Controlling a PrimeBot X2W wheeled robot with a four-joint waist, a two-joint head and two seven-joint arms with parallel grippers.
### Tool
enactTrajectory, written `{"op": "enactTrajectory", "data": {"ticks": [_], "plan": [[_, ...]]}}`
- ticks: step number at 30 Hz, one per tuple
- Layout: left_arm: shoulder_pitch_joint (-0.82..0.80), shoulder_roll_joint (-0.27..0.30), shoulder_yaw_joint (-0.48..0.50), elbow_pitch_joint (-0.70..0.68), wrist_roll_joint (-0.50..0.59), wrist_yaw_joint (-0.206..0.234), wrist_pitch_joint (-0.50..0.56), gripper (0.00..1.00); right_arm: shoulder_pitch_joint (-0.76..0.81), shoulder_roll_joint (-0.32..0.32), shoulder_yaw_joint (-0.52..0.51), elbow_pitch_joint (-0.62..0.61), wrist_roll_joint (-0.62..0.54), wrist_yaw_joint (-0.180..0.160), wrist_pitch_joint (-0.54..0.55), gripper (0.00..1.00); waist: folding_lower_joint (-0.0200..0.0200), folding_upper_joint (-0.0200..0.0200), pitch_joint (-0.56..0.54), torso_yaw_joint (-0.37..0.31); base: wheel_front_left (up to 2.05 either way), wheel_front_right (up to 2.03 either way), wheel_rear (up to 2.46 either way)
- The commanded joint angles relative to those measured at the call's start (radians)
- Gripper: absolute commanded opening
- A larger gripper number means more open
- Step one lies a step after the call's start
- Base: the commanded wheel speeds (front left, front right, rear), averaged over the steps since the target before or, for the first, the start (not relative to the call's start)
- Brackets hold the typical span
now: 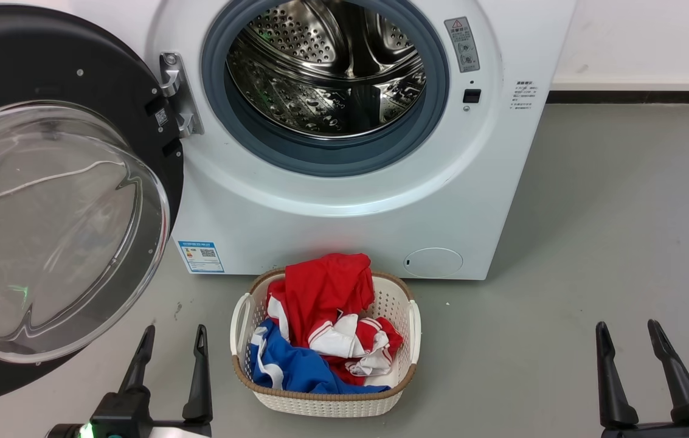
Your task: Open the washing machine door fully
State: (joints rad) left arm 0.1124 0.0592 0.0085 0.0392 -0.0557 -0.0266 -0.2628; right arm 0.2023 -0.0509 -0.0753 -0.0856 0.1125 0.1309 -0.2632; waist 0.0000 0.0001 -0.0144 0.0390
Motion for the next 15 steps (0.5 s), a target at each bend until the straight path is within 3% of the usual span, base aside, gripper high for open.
{"op": "enactTrajectory", "data": {"ticks": [1, 14, 15], "plan": [[0.009, -0.002, -0.002, 0.003, -0.013, -0.002, -0.003, 1.00, 0.005, 0.002, -0.001, 0.002, 0.003, 0.000, -0.002, 1.00, 0.0000, -0.0001, 0.001, 0.000, 0.00, 0.00, 0.00], [0.016, -0.006, -0.002, 0.002, -0.025, 0.010, -0.003, 1.00, 0.001, 0.001, -0.001, 0.007, 0.007, 0.000, -0.002, 1.00, 0.0000, -0.0001, 0.003, 0.001, 0.00, 0.00, 0.00], [0.007, -0.006, -0.002, 0.005, -0.027, 0.009, 0.000, 0.00, 0.000, 0.000, 0.000, 0.008, 0.004, 0.000, 0.000, 0.00, 0.0000, -0.0001, 0.003, 0.001, 0.00, 0.00, 0.00]]}}
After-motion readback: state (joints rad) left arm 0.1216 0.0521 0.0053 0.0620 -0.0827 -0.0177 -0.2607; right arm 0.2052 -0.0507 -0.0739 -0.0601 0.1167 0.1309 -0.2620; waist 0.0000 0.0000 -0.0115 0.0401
